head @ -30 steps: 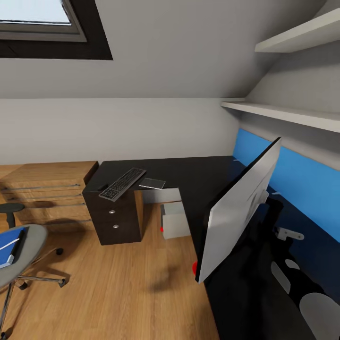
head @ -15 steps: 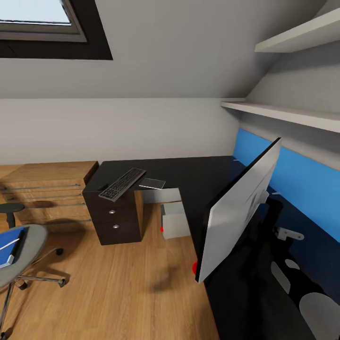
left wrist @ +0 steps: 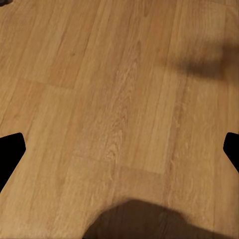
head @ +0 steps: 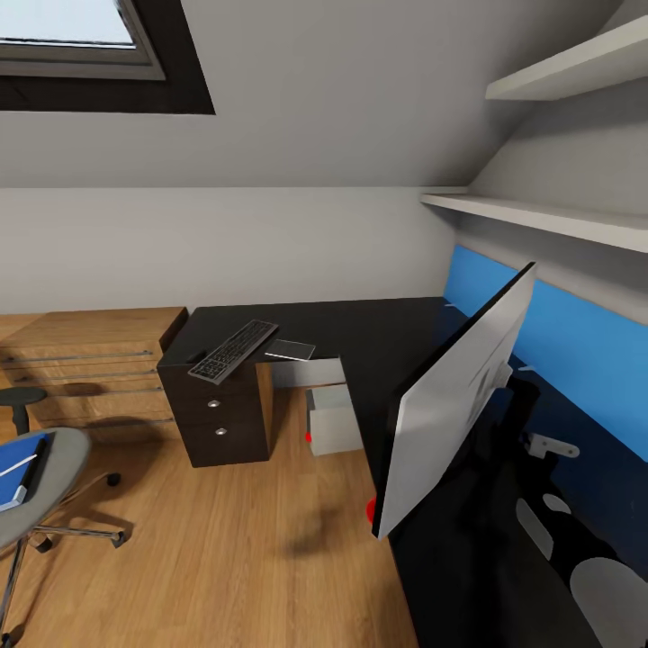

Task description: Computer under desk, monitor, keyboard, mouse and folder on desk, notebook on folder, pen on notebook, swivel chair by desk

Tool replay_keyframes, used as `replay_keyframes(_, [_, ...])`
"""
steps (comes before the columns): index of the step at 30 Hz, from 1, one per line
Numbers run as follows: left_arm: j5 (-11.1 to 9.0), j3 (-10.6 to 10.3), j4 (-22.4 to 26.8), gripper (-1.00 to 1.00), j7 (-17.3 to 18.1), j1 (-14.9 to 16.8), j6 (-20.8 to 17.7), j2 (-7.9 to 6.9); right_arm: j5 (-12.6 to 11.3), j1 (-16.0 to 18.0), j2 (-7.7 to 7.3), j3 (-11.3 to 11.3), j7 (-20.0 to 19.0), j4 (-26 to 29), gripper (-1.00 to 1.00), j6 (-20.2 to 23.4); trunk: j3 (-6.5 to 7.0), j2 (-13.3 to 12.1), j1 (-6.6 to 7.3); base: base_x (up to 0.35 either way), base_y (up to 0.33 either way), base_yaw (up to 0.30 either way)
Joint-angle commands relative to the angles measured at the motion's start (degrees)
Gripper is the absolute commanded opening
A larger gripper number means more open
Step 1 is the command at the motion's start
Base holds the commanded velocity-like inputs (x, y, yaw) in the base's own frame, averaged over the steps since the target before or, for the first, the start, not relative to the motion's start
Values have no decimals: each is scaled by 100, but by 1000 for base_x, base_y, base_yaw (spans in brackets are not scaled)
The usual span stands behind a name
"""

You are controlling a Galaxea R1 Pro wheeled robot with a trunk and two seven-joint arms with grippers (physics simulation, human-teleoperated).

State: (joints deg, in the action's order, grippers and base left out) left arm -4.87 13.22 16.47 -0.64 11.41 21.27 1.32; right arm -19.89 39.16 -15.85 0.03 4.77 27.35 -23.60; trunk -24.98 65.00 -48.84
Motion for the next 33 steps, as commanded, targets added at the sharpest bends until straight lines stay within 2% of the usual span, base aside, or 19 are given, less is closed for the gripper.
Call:
replay_keyframes(1, [-49,-20,-4,100,-7,3,18,0,99,-5,2,78,15,-13,-100,-13,-7,3,-1,0,0,0])
replay_keyframes(33, [-49,-12,-12,100,-7,6,14,-9,97,-5,-5,76,23,-114,-100,-13,-7,3,-1,0,0,0])
